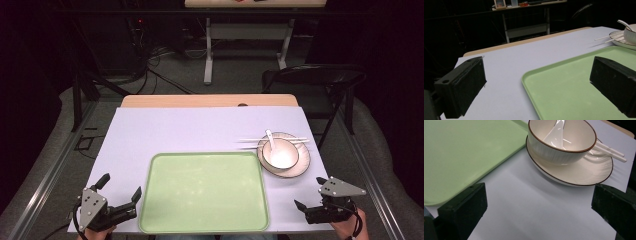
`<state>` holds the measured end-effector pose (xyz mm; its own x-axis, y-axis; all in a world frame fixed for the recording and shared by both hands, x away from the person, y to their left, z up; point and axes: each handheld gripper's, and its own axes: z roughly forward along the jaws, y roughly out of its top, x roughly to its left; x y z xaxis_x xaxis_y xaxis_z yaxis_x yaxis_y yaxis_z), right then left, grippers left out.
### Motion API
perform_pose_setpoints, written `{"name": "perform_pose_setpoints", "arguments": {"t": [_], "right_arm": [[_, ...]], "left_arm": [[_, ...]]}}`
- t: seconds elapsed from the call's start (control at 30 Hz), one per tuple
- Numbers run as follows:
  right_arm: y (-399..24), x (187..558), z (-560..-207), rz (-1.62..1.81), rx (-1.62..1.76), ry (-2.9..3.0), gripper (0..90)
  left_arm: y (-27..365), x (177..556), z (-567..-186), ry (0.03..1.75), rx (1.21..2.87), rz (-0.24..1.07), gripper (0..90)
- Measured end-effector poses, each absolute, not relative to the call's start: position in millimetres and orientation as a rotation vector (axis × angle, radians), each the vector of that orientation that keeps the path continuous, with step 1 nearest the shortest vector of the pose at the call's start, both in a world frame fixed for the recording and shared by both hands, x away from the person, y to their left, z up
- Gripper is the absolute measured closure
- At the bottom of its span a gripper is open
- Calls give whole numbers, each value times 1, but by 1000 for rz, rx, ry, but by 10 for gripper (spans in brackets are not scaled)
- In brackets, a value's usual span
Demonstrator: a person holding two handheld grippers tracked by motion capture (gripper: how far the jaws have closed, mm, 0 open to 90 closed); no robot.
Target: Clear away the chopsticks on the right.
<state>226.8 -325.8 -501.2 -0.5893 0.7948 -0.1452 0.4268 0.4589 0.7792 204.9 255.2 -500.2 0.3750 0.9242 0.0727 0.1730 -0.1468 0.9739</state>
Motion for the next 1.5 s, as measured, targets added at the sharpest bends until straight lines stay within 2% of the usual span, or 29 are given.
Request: {"name": "perform_pose_setpoints", "arguments": {"t": [0.93,1.5], "right_arm": [[-325,240,-495,913,1019,2330,0],[-324,293,-464,842,964,2474,0]], "left_arm": [[255,205,-500,998,1604,899,1],[255,205,-500,1000,1601,898,2]]}}
